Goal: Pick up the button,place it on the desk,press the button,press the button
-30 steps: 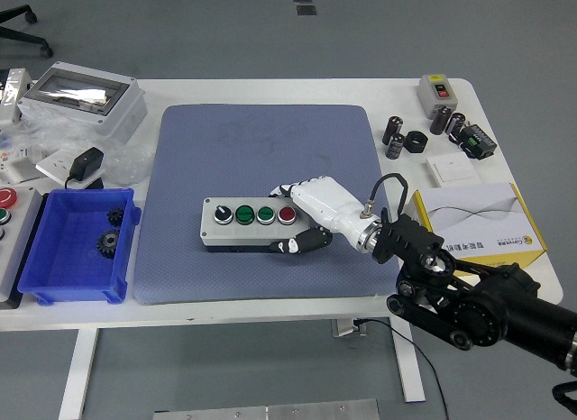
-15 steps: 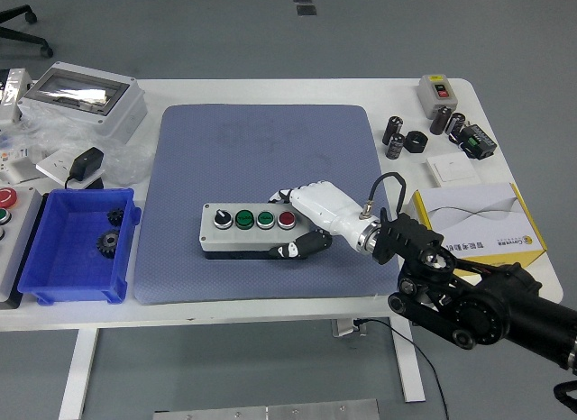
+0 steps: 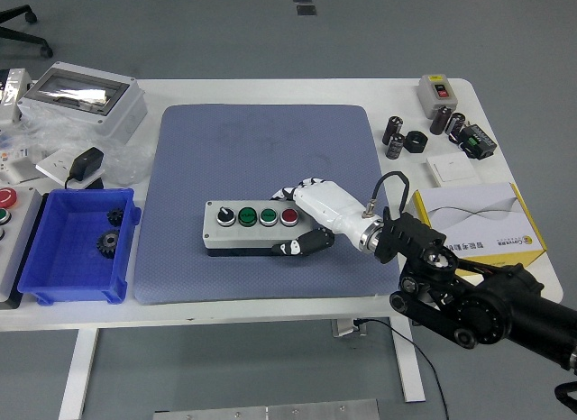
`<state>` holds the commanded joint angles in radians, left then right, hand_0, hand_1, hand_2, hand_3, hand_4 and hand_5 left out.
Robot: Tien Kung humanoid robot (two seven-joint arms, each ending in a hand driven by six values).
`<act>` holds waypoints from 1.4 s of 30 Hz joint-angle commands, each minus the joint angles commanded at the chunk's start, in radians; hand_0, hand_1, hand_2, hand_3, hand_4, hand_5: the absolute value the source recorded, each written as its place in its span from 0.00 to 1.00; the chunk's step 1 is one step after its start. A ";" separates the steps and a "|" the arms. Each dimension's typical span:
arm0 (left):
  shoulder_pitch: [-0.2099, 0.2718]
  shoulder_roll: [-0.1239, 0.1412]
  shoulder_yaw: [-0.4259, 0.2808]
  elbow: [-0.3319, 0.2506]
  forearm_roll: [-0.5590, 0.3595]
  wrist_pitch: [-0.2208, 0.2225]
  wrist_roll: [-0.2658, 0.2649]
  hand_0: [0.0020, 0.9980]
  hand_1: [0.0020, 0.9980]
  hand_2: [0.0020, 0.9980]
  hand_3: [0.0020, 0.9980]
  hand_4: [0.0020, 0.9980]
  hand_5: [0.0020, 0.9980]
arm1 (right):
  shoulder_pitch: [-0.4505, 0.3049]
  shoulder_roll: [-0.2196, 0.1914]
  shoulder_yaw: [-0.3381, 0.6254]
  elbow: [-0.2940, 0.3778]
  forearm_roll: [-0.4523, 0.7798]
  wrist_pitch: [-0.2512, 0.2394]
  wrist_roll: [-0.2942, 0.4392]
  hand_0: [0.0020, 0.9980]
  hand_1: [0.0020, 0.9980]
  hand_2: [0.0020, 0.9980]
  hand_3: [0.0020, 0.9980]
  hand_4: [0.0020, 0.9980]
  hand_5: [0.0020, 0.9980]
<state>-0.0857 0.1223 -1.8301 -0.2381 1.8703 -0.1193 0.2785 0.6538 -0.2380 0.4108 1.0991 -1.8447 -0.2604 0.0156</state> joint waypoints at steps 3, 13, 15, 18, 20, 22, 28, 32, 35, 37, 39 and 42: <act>0.000 0.000 0.000 0.000 0.001 -0.001 0.000 0.66 0.56 0.50 0.57 0.40 0.07 | 0.000 -0.001 -0.001 0.001 0.004 0.001 0.000 0.92 0.82 0.80 0.88 0.48 0.05; 0.002 0.000 -0.002 -0.001 0.003 -0.010 -0.001 0.66 0.56 0.50 0.57 0.40 0.07 | -0.003 -0.009 -0.006 0.010 0.048 0.013 0.001 0.94 0.85 0.83 0.89 0.53 0.09; 0.002 0.000 -0.003 -0.001 0.004 -0.014 -0.003 0.66 0.56 0.50 0.57 0.40 0.07 | -0.004 -0.013 -0.005 0.016 0.058 0.018 0.003 0.94 0.85 0.83 0.89 0.53 0.09; 0.003 0.000 -0.008 -0.002 0.004 -0.029 -0.008 0.66 0.56 0.50 0.56 0.40 0.07 | -0.003 -0.020 -0.002 0.027 0.074 0.028 0.010 0.95 0.85 0.83 0.90 0.54 0.10; 0.002 0.000 -0.007 -0.003 -0.004 -0.048 -0.015 0.66 0.56 0.50 0.56 0.40 0.07 | -0.002 -0.025 0.000 0.040 0.088 0.035 0.018 0.95 0.85 0.83 0.90 0.54 0.10; 0.002 0.000 -0.009 -0.003 -0.007 -0.059 -0.020 0.66 0.56 0.50 0.56 0.40 0.07 | -0.002 -0.029 0.002 0.047 0.095 0.038 0.023 0.94 0.85 0.84 0.91 0.55 0.10; 0.001 -0.001 -0.013 -0.002 -0.006 -0.079 -0.032 0.66 0.56 0.50 0.56 0.39 0.06 | -0.002 -0.044 0.001 0.063 0.112 0.044 0.030 0.95 0.86 0.88 0.94 0.55 0.10; 0.002 0.000 -0.014 -0.003 -0.003 -0.086 -0.033 0.66 0.56 0.50 0.56 0.39 0.06 | 0.000 -0.057 -0.002 0.075 0.124 0.053 0.030 0.95 0.86 0.88 0.94 0.55 0.10; 0.002 0.000 -0.015 -0.004 -0.001 -0.089 -0.033 0.66 0.56 0.50 0.56 0.39 0.06 | 0.000 -0.063 -0.002 0.078 0.131 0.061 0.029 0.96 0.86 0.90 0.97 0.56 0.10; 0.002 0.000 -0.016 -0.004 0.000 -0.091 -0.034 0.66 0.56 0.50 0.56 0.39 0.06 | -0.001 -0.064 -0.001 0.079 0.134 0.065 0.028 0.96 0.86 0.90 0.97 0.56 0.10; 0.002 0.000 -0.017 -0.003 0.002 -0.093 -0.037 0.66 0.56 0.50 0.56 0.39 0.06 | -0.002 -0.065 0.000 0.079 0.137 0.071 0.027 0.96 0.86 0.90 0.97 0.56 0.10; 0.002 0.000 -0.018 -0.003 0.005 -0.097 -0.038 0.66 0.55 0.50 0.56 0.37 0.03 | -0.002 -0.066 0.003 0.081 0.138 0.085 0.022 0.96 0.87 0.91 0.97 0.56 0.10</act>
<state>-0.0841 0.1222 -1.8486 -0.2411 1.8754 -0.2161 0.2402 0.6521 -0.3042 0.4134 1.1802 -1.7068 -0.1754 0.0377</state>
